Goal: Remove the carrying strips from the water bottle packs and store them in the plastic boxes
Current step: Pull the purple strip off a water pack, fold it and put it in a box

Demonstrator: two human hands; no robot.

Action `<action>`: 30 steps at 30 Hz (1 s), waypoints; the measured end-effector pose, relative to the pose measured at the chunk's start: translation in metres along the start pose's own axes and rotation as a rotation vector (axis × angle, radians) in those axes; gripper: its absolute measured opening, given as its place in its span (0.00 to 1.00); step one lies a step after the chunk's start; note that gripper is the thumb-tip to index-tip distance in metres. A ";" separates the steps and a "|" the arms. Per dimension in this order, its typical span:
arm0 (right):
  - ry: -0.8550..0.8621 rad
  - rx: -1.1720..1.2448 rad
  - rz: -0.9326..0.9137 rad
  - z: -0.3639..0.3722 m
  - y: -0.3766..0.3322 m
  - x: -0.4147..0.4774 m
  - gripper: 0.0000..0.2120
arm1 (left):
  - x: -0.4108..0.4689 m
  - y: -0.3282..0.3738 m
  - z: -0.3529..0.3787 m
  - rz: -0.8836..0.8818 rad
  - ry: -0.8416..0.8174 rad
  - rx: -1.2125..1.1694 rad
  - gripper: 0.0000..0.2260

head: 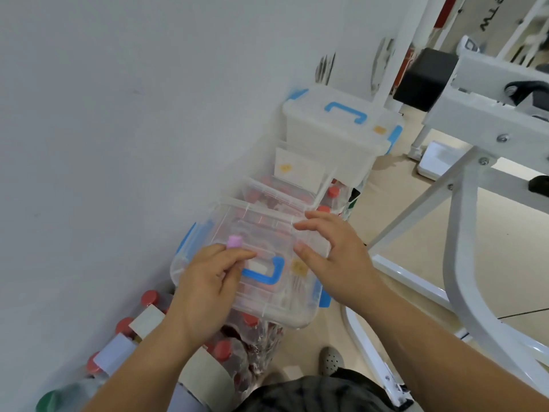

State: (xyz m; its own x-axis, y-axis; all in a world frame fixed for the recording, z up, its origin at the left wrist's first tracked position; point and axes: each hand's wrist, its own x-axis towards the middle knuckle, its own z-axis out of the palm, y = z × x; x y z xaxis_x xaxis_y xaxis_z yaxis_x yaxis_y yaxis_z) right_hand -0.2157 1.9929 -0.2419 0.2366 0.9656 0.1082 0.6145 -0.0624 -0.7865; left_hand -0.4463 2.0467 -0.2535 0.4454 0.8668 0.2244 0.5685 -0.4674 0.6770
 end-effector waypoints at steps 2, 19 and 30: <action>-0.118 -0.094 -0.088 0.013 -0.019 0.015 0.15 | -0.002 -0.008 -0.009 -0.029 0.088 0.113 0.12; -0.525 -0.640 -0.422 0.116 -0.053 0.065 0.35 | -0.030 -0.053 -0.042 -0.280 0.234 0.040 0.13; -0.611 -0.603 -0.368 0.055 -0.029 0.050 0.42 | -0.017 -0.055 -0.044 -0.179 0.233 0.248 0.14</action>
State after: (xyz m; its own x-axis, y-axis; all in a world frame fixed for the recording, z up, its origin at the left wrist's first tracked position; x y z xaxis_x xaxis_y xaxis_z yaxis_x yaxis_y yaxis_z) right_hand -0.2633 2.0569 -0.2467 -0.3824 0.9053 -0.1850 0.8993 0.3187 -0.2994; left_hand -0.5158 2.0651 -0.2636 0.1709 0.9414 0.2908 0.7859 -0.3082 0.5360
